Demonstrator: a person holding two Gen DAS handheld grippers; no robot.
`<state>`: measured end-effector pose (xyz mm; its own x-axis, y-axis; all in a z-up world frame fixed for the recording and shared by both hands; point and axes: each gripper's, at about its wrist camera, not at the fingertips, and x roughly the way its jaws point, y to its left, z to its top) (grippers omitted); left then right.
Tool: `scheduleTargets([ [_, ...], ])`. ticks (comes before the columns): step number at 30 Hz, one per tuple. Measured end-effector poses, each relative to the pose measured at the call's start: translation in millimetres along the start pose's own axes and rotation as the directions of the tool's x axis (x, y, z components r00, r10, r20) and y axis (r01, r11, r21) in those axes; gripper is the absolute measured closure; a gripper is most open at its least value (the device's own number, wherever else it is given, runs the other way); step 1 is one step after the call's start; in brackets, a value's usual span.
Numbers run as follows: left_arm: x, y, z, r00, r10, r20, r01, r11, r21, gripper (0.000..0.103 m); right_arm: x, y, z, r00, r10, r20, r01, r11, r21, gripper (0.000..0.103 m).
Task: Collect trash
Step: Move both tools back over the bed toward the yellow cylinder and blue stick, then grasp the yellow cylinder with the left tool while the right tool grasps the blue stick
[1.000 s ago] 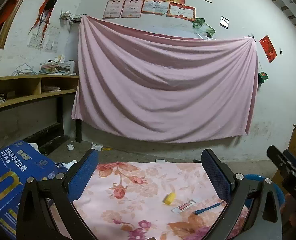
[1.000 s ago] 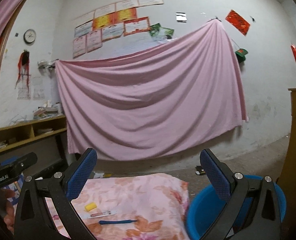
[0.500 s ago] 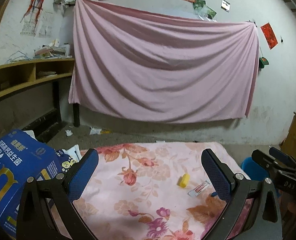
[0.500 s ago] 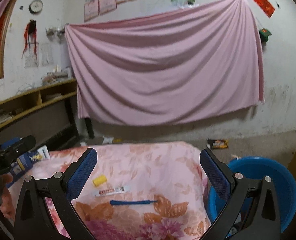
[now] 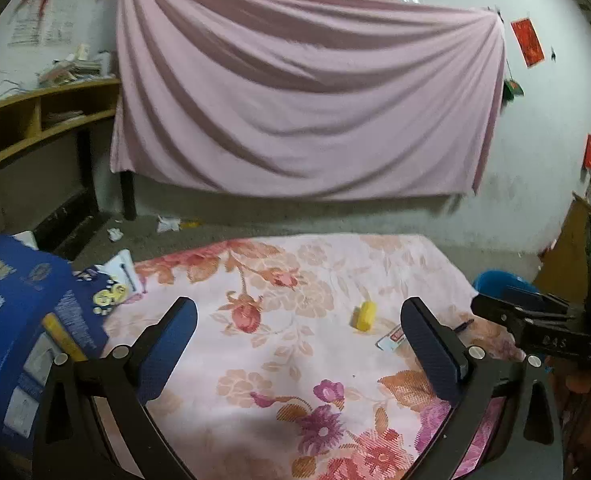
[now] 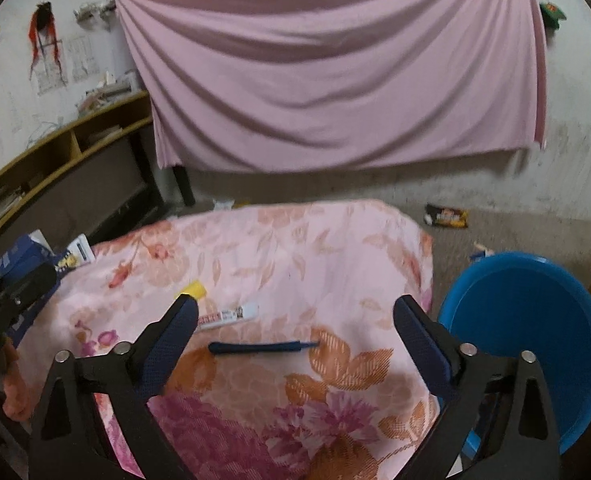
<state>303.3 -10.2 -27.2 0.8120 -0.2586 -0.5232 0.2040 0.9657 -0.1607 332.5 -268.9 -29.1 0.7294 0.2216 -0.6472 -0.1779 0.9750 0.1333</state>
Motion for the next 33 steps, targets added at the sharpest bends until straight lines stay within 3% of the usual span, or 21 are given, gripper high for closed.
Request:
scheduleTargets([
  [2, 9.5, -1.5, 1.5, 0.999, -0.014, -0.035, 0.015, 1.0, 0.014, 0.011, 7.8, -3.6, 0.3, 0.999, 0.008, -0.04, -0.007, 1.0, 0.017, 0.019],
  [5, 27.9, -1.4, 2.3, 0.993, -0.054, -0.108, 0.056, 0.998, 0.012, 0.024, 17.6, -6.0, -1.3, 0.996, 0.009, -0.092, -0.006, 0.999, 0.034, 0.026],
  [9, 51.2, -0.6, 3.1, 0.972, -0.112, -0.208, 0.112, 0.994, -0.011, 0.042, 18.8, -2.1, -6.6, 0.99, -0.008, -0.14, 0.009, 1.0, 0.007, 0.029],
  [13, 64.0, -8.0, 4.3, 0.957, -0.145, -0.251, 0.154, 0.988, 0.019, 0.049, 10.4, -0.6, -12.0, 0.987, -0.002, -0.163, -0.001, 1.0, -0.017, 0.032],
  [17, 81.1, -17.7, 7.0, 0.935, -0.183, -0.304, 0.201, 0.979, 0.028, 0.059, 15.1, -0.7, -17.4, 0.977, 0.049, -0.208, -0.053, 0.999, -0.011, 0.05],
  [21, 96.8, -24.2, 13.3, 0.92, -0.195, -0.339, 0.222, 0.974, 0.044, 0.068, 20.6, -0.6, -18.4, 0.972, 0.071, -0.226, -0.073, 0.997, 0.0, 0.051],
  [26, 119.0, -29.1, 16.0, 0.897, -0.21, -0.389, 0.244, 0.969, 0.04, 0.069, 32.1, -0.1, -14.6, 0.969, 0.076, -0.234, -0.074, 0.997, 0.017, 0.051],
  [29, 130.1, -30.4, 14.0, 0.879, -0.204, -0.43, 0.242, 0.97, 0.035, 0.076, 39.5, -1.5, -10.0, 0.97, 0.074, -0.231, -0.068, 0.997, 0.037, 0.051],
  [32, 134.4, -30.9, 13.7, 0.875, -0.204, -0.438, 0.245, 0.969, 0.039, 0.079, 45.4, -0.8, -6.4, 0.971, 0.072, -0.228, -0.063, 0.997, 0.044, 0.051],
  [33, 135.5, -31.8, 13.5, 0.873, -0.206, -0.442, 0.249, 0.968, 0.042, 0.085, 47.7, -0.1, -5.4, 0.971, 0.072, -0.229, -0.063, 0.997, 0.045, 0.051],
])
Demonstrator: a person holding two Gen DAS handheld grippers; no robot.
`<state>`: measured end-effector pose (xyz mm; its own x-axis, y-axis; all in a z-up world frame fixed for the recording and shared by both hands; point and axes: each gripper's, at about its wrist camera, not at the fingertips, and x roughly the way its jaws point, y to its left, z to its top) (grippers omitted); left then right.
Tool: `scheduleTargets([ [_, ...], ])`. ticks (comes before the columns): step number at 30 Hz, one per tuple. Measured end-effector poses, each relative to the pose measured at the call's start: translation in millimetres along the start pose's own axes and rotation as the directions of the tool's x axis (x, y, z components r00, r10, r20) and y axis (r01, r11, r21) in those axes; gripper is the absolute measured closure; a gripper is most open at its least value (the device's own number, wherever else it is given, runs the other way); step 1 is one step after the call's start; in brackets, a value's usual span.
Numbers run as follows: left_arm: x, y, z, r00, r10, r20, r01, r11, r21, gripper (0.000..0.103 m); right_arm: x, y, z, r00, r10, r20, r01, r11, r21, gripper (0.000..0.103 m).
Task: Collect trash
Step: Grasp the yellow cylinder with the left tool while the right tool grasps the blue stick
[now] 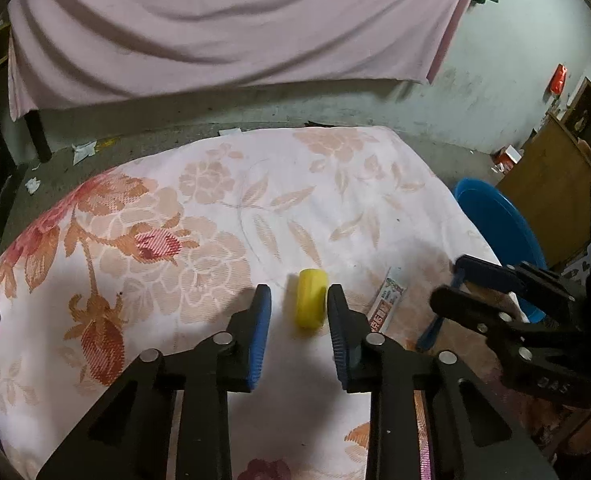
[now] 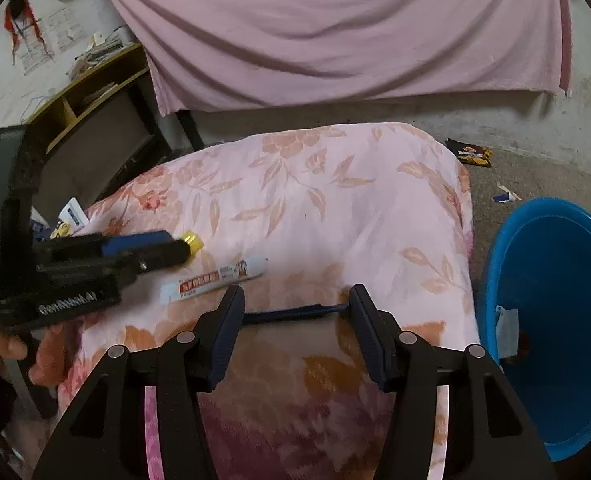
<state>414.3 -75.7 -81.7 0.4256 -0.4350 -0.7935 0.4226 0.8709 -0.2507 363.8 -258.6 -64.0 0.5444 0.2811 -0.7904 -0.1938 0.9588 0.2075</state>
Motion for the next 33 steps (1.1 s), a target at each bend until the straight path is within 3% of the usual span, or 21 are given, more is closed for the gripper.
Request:
scheduleTargets([
  [1, 2.2, -0.4, 0.2, 1.0, -0.003, -0.008, 0.003, 1.0, 0.004, 0.091, 1.6, 0.0, 1.0, 1.0, 0.0, -0.001, 0.0, 1.0, 0.0, 0.052],
  [8, 5.0, -4.8, -3.0, 1.0, 0.004, -0.019, -0.004, 1.0, 0.024, 0.092, 11.9, -4.1, 7.9, 1.0, 0.019, -0.019, -0.019, 1.0, 0.006, 0.077],
  [16, -7.9, -14.3, -21.2, 1.0, 0.011, -0.015, -0.011, 1.0, 0.026, 0.092, 10.6, 6.6, 4.5, 0.998, 0.063, -0.033, -0.064, 0.997, -0.049, 0.09],
  [22, -17.3, -20.5, -34.8, 1.0, 0.001, -0.008, -0.001, 1.0, 0.014, 0.092, 0.5, 15.1, -3.1, 0.998, 0.058, -0.029, -0.061, 0.991, -0.117, 0.093],
  [28, -23.2, -31.7, -42.2, 1.0, -0.016, 0.003, 0.016, 1.0, -0.015, 0.092, -6.8, 11.8, -4.4, 0.998, 0.064, -0.004, -0.064, 0.993, -0.103, 0.091],
  [30, -26.2, -34.0, -43.8, 1.0, -0.016, 0.007, 0.016, 1.0, -0.025, 0.092, -11.5, 9.4, -6.7, 0.996, 0.084, 0.005, -0.084, 0.993, -0.088, 0.075],
  [31, -27.9, -33.7, -45.3, 1.0, -0.016, 0.012, 0.017, 0.999, -0.034, 0.092, -14.5, 8.2, -8.1, 0.996, 0.086, 0.012, -0.085, 0.993, -0.083, 0.059],
  [33, -31.9, -33.7, -47.8, 1.0, -0.017, 0.019, 0.018, 0.999, -0.049, 0.092, -21.7, 7.2, -11.1, 0.995, 0.093, 0.03, -0.091, 0.993, -0.08, 0.055],
])
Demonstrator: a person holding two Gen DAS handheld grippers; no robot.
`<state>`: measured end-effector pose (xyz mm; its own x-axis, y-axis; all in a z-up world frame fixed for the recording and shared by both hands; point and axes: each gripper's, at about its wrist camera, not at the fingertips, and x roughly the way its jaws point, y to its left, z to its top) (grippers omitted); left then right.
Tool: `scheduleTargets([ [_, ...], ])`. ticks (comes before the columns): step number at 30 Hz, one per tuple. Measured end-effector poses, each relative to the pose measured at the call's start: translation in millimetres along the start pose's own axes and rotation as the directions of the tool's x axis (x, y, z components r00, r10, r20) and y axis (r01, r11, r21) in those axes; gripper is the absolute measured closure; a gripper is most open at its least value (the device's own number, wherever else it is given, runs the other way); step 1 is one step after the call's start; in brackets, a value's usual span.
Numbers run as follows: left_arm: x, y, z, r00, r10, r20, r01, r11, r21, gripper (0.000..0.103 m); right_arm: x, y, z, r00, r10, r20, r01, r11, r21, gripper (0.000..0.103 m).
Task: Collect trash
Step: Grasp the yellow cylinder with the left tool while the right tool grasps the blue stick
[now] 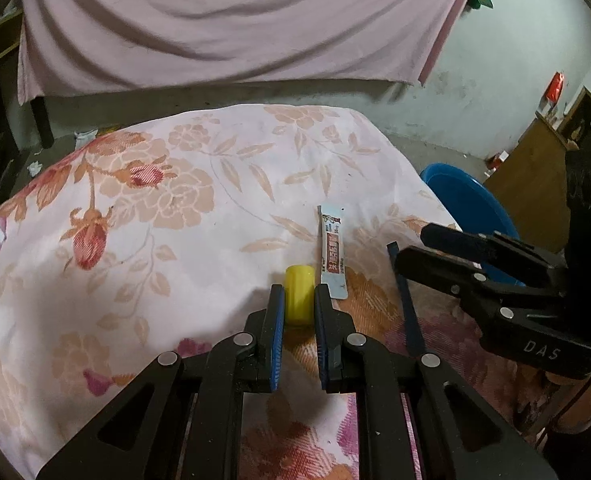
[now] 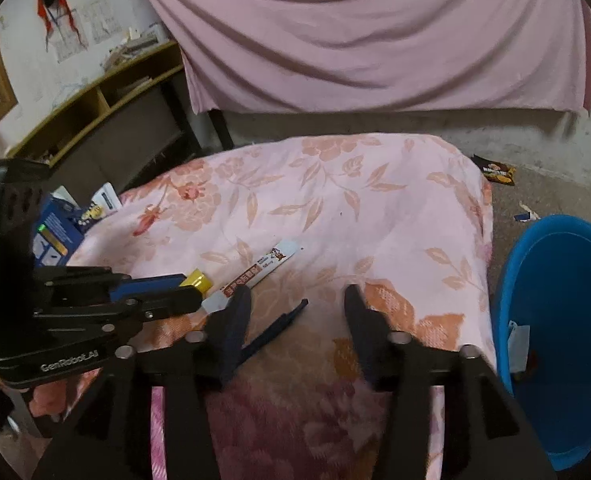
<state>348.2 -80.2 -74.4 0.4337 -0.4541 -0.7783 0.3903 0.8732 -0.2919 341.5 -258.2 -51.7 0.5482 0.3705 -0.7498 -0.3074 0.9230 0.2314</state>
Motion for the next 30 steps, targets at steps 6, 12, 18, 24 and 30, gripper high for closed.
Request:
scheduleTargets([
  [6, -15.1, 9.8, -4.4, 0.997, 0.05, 0.056, -0.047, 0.997, -0.055, 0.092, -1.0, 3.2, -4.0, 1.0, 0.004, -0.021, -0.004, 1.0, -0.007, 0.055],
  [12, -25.3, 22.7, -6.7, 0.995, 0.068, 0.077, -0.063, 0.995, -0.073, 0.092, 8.8, 18.1, -7.9, 0.998, 0.011, -0.066, -0.014, 0.999, -0.048, 0.055],
  [18, -30.4, 28.7, -10.2, 0.994, 0.066, 0.081, -0.059, 0.995, -0.083, 0.092, 20.3, 43.2, -11.0, 0.995, -0.021, -0.096, 0.007, 0.988, -0.151, 0.066],
  [24, -34.8, 33.7, -11.3, 0.994, 0.066, 0.084, -0.058, 0.994, -0.095, 0.092, 22.9, 36.3, -9.6, 0.995, -0.028, -0.099, 0.016, 0.992, -0.124, 0.088],
  [30, -38.2, 37.0, -12.3, 0.993, 0.072, 0.093, -0.062, 0.993, -0.101, 0.092, 25.7, 28.7, -4.2, 0.995, -0.019, -0.099, 0.01, 0.997, -0.081, 0.098],
])
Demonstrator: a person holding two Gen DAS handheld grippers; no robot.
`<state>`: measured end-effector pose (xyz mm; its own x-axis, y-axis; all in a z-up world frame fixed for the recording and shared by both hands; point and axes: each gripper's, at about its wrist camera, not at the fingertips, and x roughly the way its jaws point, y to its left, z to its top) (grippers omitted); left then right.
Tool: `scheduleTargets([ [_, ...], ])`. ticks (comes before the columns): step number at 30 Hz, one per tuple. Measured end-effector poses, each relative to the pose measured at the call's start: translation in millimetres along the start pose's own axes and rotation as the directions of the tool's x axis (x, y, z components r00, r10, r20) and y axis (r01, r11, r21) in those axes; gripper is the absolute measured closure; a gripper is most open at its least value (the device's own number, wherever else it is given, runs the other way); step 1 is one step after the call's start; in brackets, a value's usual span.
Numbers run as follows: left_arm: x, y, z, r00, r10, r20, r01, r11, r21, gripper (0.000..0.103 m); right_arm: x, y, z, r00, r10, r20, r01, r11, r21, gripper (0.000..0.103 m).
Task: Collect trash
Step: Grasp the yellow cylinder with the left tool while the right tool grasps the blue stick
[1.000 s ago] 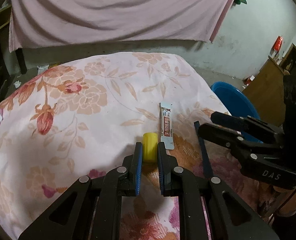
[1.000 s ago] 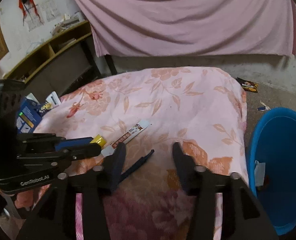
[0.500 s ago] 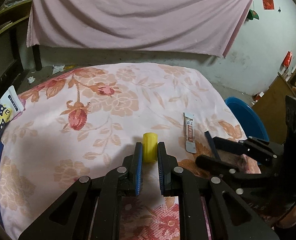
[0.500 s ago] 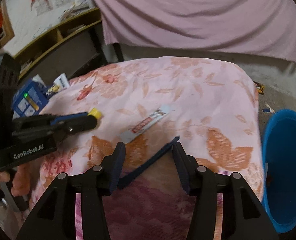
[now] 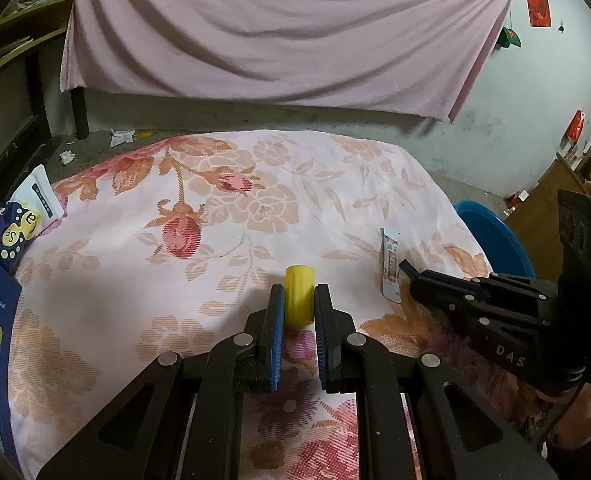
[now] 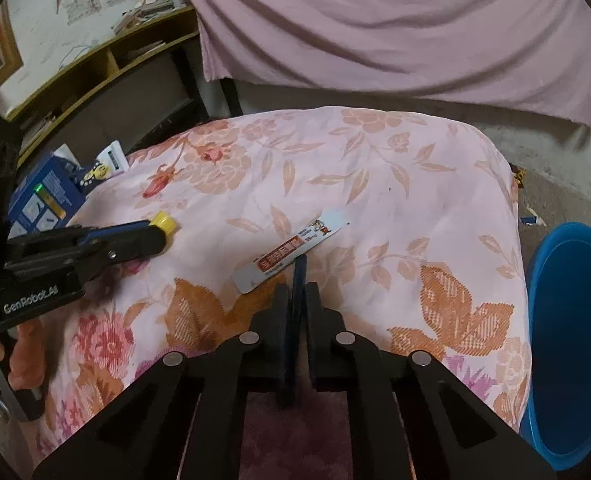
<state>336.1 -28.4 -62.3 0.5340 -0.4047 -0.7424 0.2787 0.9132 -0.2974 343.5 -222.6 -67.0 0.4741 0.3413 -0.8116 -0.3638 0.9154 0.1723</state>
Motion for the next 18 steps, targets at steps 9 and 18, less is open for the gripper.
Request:
scheduleTargets([
  [9, -3.1, 2.8, 1.1, 1.0, 0.003, 0.006, -0.003, 1.0, -0.011, 0.092, 3.1, -5.8, 6.8, 1.0, -0.019, 0.013, 0.019, 0.999, 0.036, 0.098],
  [18, -7.8, -2.6, 1.0, 1.0, 0.001, 0.029, -0.001, 1.0, 0.001, 0.092, -3.3, -9.5, 7.7, 0.998, -0.03, 0.051, 0.027, 0.998, 0.055, 0.099],
])
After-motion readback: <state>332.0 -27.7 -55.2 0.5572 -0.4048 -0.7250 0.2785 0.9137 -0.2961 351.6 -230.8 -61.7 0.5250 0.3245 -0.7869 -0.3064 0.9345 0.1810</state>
